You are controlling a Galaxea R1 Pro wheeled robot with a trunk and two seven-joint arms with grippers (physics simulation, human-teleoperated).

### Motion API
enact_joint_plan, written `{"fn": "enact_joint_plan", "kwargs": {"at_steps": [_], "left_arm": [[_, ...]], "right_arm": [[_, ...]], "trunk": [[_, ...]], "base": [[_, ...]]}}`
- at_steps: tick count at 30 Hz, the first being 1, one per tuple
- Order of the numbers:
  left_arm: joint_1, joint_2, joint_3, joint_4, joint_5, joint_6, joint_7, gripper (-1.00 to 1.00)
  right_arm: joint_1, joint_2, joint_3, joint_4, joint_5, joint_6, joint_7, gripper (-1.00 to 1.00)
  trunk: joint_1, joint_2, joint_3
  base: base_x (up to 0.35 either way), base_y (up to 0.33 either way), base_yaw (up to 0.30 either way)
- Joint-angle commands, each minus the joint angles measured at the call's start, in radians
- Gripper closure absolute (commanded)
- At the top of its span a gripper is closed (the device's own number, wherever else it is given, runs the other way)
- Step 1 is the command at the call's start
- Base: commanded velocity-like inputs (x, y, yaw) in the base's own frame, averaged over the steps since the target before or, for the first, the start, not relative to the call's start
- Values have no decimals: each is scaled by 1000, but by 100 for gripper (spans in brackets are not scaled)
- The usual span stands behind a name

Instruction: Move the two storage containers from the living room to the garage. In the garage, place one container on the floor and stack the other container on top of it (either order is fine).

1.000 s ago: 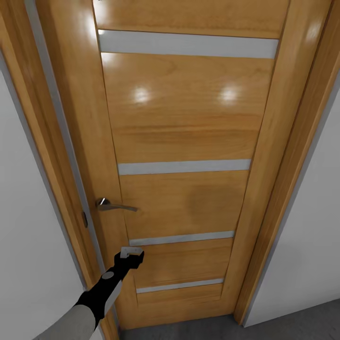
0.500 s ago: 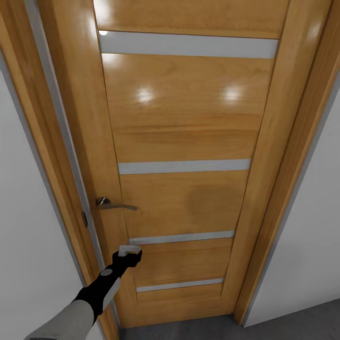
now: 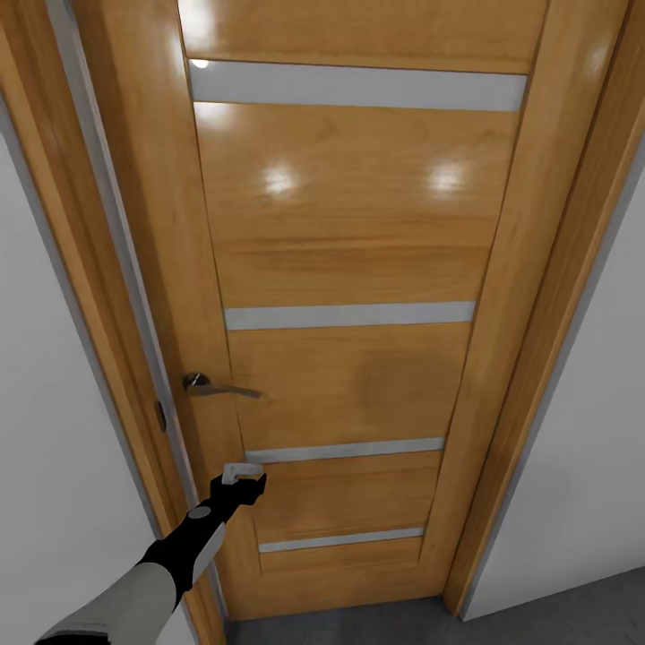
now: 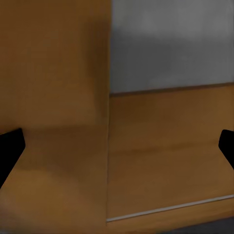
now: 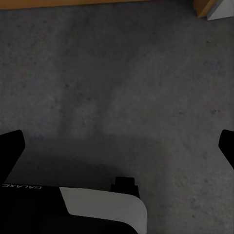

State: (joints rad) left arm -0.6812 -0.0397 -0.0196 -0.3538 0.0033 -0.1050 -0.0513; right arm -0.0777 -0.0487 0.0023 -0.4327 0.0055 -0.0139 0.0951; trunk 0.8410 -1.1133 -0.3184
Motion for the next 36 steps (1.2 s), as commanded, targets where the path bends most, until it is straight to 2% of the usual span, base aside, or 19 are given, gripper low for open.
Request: {"fn": "enact_joint_plan", "kwargs": {"at_steps": [1, 36], "left_arm": [[-1, 0, -2, 1, 1, -3, -1, -100], [-1, 8, -1, 1, 1, -9, -1, -100]], "right_arm": [[-1, 0, 0, 0, 1, -1, 3, -100], [-1, 0, -1, 0, 1, -1, 3, -100]], "trunk": [[0, -1, -1], [0, -1, -1]], "base": [[0, 0, 0], [-7, 0, 0]]}}
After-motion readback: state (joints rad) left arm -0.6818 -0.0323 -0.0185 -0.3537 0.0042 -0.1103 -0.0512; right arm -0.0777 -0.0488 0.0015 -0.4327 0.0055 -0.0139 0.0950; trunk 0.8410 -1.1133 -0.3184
